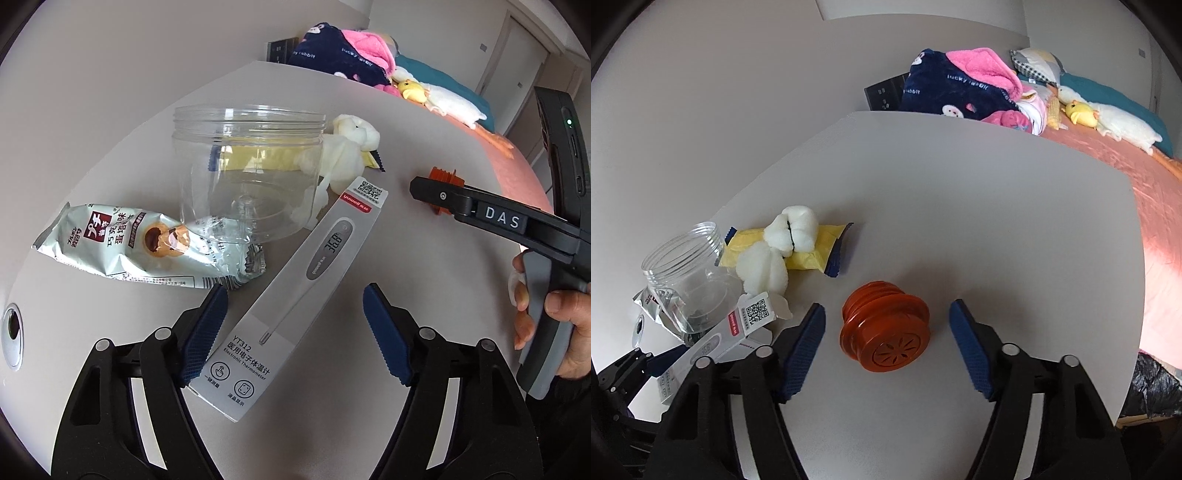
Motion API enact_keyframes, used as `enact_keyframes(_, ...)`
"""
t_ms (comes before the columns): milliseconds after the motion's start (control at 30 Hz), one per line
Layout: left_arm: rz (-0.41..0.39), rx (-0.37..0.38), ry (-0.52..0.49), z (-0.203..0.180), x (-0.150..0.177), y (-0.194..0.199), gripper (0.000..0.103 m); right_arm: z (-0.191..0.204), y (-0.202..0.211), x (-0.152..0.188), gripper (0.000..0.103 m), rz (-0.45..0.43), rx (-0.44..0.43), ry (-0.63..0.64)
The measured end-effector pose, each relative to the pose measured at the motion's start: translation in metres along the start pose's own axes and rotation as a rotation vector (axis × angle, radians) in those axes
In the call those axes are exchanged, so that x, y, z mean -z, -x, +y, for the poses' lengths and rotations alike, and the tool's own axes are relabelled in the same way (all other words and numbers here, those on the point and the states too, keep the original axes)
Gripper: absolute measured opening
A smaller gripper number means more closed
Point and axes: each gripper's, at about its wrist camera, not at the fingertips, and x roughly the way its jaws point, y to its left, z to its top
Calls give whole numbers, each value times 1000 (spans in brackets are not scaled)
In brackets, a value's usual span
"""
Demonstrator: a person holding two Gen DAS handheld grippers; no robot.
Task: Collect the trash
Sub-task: 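Grasp the white thermometer box with the left gripper while the right gripper grasps the orange cap, then carry the thermometer box with the left gripper over the trash bag while the right gripper carries the cap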
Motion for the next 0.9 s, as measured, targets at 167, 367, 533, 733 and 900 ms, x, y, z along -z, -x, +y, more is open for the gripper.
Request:
enact_keyframes(167, -24, -7, -12, -6, 0, 1, 39, -4, 4, 4, 46, 0, -14, -1)
enact_keyframes(367, -34, -9, -2, -11, 0, -1, 30, -8, 13, 13, 46, 1, -24, -22)
enact_keyframes(533, -46, 1, -2, -17, 2, 5, 30, -13, 24, 20, 46, -4, -30, -31)
enact_keyframes(733, -57, 27, -15, -33, 9, 16, 30, -18, 43, 30, 46, -17, -32, -43)
enact_keyframes(900, -69, 48, -30, -50, 16, 28, 30, -23, 64, 39, 46, -36, -28, -54)
